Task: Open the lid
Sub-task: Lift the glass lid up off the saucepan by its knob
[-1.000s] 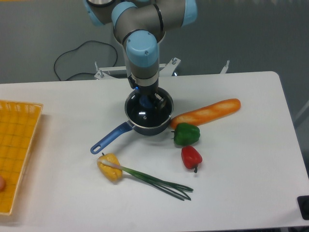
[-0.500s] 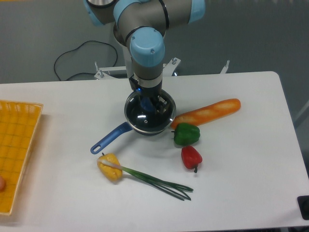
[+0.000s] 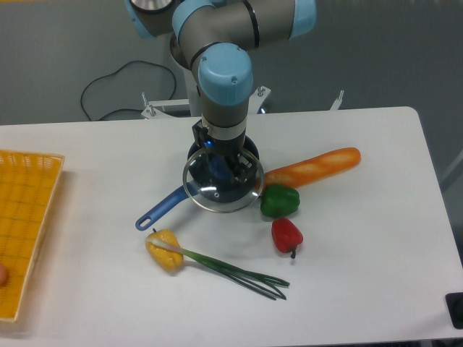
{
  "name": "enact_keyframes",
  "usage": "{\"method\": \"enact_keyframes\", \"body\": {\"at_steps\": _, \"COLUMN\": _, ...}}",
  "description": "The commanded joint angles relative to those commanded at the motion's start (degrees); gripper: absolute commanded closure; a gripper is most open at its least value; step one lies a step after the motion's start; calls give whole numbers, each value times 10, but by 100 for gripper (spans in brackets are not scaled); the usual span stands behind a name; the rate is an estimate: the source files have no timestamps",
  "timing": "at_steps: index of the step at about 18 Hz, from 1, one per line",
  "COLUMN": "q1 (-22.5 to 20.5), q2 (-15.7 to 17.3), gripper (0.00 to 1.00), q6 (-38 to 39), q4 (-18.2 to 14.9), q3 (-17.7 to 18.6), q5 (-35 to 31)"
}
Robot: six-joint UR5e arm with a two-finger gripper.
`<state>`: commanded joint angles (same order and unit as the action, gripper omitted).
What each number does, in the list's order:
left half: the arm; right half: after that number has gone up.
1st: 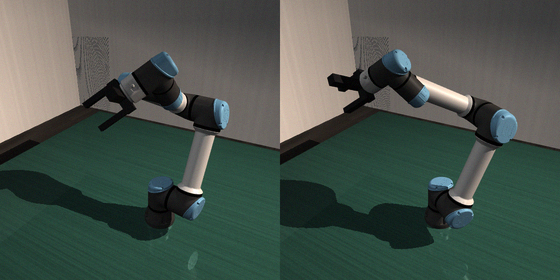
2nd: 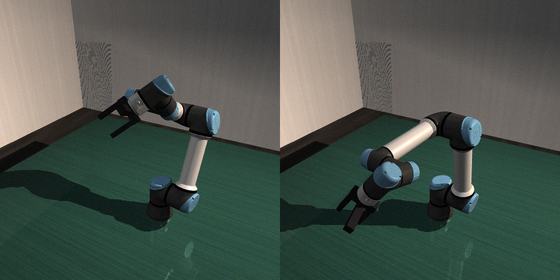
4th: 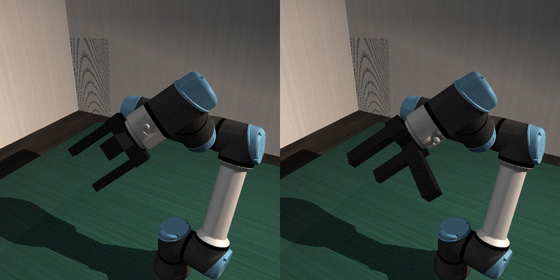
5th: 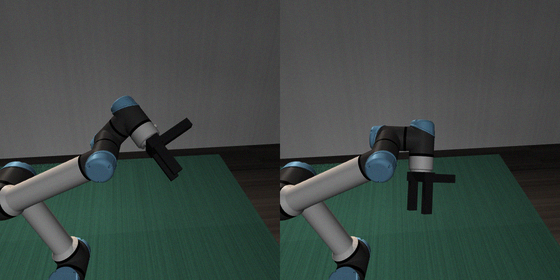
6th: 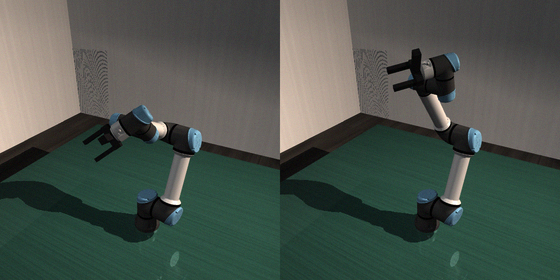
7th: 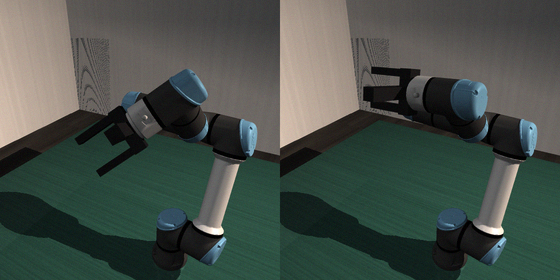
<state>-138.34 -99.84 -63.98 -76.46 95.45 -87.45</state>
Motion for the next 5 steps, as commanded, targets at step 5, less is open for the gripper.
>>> {"method": "enact_keyframes", "body": {"at_steps": 5, "q1": -2, "q2": -4, "gripper": 53, "q6": -2, "q4": 1, "q3": -1, "q5": 1}}
